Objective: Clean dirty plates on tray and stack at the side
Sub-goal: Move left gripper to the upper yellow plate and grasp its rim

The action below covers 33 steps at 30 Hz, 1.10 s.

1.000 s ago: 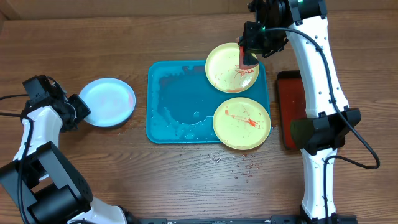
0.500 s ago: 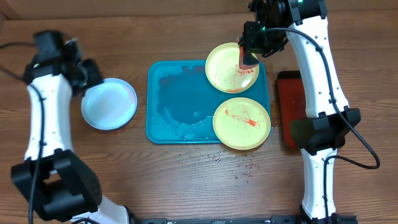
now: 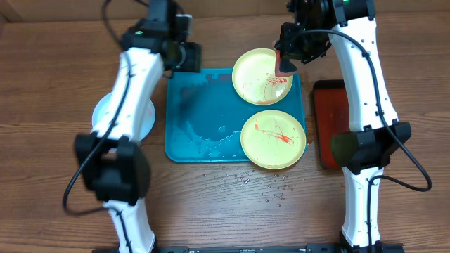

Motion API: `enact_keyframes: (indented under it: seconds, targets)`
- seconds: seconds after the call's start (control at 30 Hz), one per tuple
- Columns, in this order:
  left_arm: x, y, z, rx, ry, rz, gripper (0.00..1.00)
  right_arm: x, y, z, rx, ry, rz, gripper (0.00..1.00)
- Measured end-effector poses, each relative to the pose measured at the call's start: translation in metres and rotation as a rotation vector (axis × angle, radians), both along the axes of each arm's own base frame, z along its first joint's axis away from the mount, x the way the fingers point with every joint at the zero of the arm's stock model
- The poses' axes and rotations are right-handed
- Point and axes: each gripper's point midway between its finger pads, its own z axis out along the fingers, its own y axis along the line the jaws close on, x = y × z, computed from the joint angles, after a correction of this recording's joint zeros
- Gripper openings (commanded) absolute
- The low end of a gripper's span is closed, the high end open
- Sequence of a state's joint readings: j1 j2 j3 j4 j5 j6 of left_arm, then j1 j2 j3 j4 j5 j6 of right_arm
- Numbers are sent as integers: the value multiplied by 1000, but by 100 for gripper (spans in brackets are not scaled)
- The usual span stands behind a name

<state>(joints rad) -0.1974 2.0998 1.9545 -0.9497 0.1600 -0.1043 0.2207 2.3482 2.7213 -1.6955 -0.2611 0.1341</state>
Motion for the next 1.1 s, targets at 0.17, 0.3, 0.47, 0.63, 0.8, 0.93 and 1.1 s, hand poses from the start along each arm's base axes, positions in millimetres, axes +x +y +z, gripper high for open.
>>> enact_keyframes:
  seconds: [0.17,0.3,0.47,0.63,0.8,0.93,1.1]
  targets:
    - [16,-48,-50,-39,42,-123,68,1,-2,0,1,0,-4,4]
    - [16,-69,-79,-53,64,-189,67,1,-2,0,1,0,-4,4]
    - [16,-83,-104,-73,77,-249,64,1,-2,0,0,0,-4,4]
    - [16,-88,-122,-78,96,-266,57,1,-2,0,0,0,-4,4]
    - [21,-90,-124,-81,78,-268,48,1,-2,0,0,0,-3,4]
    - [26,-91,-122,-85,54,-269,38,1,-2,0,0,0,-4,4]
    - [25,-92,-124,-85,51,-275,15,1,-2,0,0,0,-4,4]
